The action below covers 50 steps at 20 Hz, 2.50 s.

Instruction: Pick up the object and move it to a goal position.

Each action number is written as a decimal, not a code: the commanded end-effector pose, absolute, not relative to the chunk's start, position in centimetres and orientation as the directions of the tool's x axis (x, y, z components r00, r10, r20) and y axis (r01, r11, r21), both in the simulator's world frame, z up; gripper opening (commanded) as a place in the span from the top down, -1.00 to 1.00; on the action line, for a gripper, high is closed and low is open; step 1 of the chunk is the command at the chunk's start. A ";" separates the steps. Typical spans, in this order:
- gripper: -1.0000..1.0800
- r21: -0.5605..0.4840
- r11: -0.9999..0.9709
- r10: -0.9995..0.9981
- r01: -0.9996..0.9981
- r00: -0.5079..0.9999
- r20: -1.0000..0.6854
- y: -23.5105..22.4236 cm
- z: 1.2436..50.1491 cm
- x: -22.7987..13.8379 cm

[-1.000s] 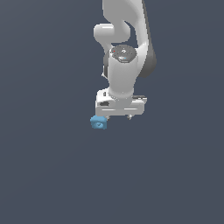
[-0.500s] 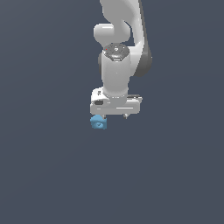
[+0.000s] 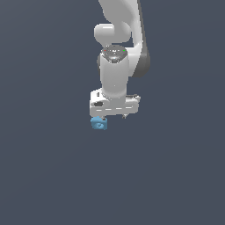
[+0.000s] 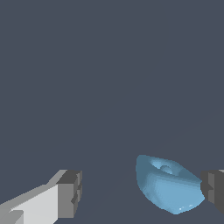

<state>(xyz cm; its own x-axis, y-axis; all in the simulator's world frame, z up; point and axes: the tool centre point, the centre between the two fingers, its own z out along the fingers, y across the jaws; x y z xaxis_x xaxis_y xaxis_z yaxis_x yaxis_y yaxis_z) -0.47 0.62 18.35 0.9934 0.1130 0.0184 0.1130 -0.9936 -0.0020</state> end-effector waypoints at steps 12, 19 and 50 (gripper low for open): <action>-0.92 0.005 -0.921 0.389 0.389 0.921 0.012 -1.4 16.8 -1.7; -0.92 0.006 -0.844 0.537 0.537 0.844 0.009 -2.5 16.0 -2.5; -0.92 0.002 -0.257 0.966 0.966 0.257 -0.001 -6.7 12.5 -6.5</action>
<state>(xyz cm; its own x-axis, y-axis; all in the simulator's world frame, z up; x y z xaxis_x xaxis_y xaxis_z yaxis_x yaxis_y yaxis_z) -6.34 -6.53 12.69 0.2915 0.9566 -0.0009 0.9566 -0.2915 0.0020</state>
